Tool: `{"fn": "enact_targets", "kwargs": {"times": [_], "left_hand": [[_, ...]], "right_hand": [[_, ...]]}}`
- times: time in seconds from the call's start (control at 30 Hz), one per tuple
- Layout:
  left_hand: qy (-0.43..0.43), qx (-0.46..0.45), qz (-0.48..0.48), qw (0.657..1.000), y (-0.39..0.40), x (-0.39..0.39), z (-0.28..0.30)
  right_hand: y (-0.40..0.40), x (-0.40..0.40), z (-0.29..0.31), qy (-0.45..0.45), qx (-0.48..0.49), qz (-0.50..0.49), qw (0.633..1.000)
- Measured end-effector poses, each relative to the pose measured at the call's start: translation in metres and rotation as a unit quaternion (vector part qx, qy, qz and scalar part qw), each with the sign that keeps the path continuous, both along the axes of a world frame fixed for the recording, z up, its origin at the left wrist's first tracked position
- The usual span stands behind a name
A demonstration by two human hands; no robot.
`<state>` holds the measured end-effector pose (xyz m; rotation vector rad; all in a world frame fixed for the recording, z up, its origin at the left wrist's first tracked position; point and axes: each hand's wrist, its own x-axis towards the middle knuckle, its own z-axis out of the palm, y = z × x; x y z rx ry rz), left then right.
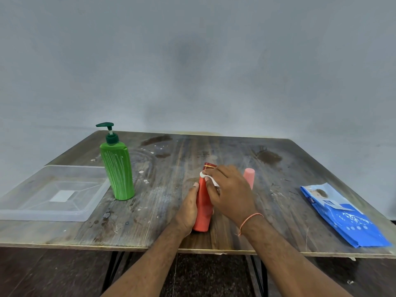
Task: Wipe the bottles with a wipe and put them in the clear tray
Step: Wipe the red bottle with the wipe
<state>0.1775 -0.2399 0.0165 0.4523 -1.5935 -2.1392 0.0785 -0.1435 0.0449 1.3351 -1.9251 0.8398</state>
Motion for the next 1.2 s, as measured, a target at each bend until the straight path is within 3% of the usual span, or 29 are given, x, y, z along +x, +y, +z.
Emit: {"fn": "enact_targets", "kwargs": {"times": [0.37,0.57,0.87,1.2], "left_hand": [[-0.011,-0.003,0.002,1.000,-0.002,0.001,0.000],[0.005,0.009,0.004,1.000,-0.006,0.004,-0.001],[0.004,0.021,0.012,1.000,-0.006,0.002,-0.002],[-0.022,0.044,0.015,0.999,-0.016,0.002,-0.008]], "right_hand": [[0.001,0.001,0.002,-0.009,-0.016,-0.006,1.000],[0.013,0.013,-0.019,0.021,0.024,0.042,0.999],[-0.003,0.007,-0.004,0.009,-0.014,-0.010,1.000],[0.014,0.030,-0.032,0.039,0.047,0.032,0.998]]}}
